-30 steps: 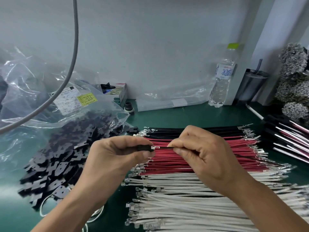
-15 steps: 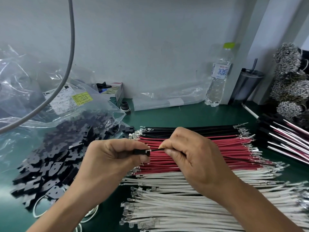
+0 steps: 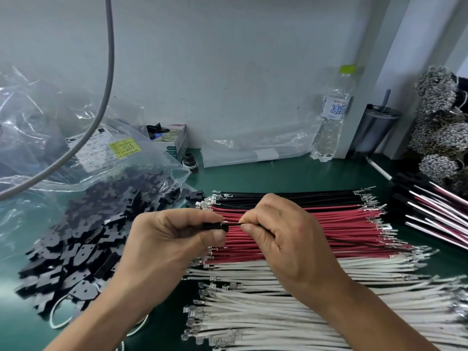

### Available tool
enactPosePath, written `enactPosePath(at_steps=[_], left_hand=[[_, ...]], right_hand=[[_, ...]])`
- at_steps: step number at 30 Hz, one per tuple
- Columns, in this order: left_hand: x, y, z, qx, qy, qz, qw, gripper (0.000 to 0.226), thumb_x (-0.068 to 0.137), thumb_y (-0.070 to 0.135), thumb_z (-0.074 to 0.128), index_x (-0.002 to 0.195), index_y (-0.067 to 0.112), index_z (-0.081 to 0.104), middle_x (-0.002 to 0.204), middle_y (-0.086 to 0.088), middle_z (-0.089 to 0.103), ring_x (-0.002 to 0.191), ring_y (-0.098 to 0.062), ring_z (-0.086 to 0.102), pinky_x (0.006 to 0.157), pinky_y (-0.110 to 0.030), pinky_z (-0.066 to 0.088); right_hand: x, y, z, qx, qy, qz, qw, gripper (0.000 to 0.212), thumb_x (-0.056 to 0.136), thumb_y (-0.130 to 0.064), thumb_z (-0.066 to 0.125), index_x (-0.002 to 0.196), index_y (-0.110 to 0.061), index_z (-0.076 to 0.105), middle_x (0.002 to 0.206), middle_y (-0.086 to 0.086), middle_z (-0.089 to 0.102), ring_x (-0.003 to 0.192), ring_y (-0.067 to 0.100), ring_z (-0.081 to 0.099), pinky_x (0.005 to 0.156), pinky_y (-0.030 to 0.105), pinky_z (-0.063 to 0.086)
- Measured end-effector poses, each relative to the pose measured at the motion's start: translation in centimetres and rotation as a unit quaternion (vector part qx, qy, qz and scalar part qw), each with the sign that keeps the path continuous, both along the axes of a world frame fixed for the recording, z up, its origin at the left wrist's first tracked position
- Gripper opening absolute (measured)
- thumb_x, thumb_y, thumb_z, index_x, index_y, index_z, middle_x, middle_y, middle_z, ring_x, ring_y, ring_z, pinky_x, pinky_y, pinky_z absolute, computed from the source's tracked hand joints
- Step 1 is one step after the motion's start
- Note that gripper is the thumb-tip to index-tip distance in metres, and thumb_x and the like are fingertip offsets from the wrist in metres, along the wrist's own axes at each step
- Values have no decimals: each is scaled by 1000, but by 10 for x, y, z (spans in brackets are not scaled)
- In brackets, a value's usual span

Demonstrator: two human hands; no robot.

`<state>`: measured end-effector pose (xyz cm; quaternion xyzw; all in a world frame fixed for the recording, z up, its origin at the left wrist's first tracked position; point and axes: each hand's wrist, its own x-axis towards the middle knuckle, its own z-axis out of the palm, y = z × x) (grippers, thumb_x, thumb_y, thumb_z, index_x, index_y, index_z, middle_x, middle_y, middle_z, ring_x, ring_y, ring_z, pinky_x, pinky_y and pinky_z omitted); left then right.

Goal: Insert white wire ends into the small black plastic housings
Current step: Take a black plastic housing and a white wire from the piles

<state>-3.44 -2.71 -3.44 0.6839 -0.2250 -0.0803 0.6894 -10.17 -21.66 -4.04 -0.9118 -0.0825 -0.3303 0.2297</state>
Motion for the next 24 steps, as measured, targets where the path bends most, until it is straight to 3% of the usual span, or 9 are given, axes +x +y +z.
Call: enactPosePath(at_steps=[8,14,17,19,22,24], left_hand=[[-1,-1,0,-9,-30,12,999,25,63,12,83,87,21,83,78,-10,79,69,-24,78,62,-20,60],[6,-4,-5,-23,-17,70,997,20,73,14,83,90,24,82,80,-8,79,70,-22,78,58,-20,59],[9,-2,-7,-42,16,93,995,18,73,18,84,90,22,82,80,-11,79,70,-24,77,57,-23,60],[11,-2,-8,-44,28,99,994,18,73,18,84,90,21,82,81,-11,79,70,-24,77,57,-24,60],[12,-3,-9,-43,45,100,993,18,73,17,85,90,22,82,80,-12,79,69,-24,77,57,-25,61],[13,-3,-11,-40,49,102,993,18,73,17,85,90,22,82,81,-11,79,70,-24,77,56,-25,60]], right_hand=[[3,3,-2,-37,-27,-1,999,16,98,-25,61,91,-15,72,86,-7,59,78,11,56,66,32,51],[2,-4,4,-135,-155,-79,975,10,97,-19,68,96,-13,75,91,-1,63,85,19,54,68,35,46],[2,1,-7,-175,-13,-46,983,6,92,-27,71,96,-22,74,88,-8,61,83,16,52,67,36,48],[4,3,-12,-152,74,-51,984,15,88,-35,75,102,-29,75,89,-14,61,86,12,51,72,33,49],[8,3,-11,-90,90,-53,990,8,85,-35,78,93,-32,77,85,-17,58,83,5,49,70,22,43],[8,3,-11,-74,86,-51,992,7,83,-31,80,84,-31,74,83,-17,58,81,5,49,67,22,44]])
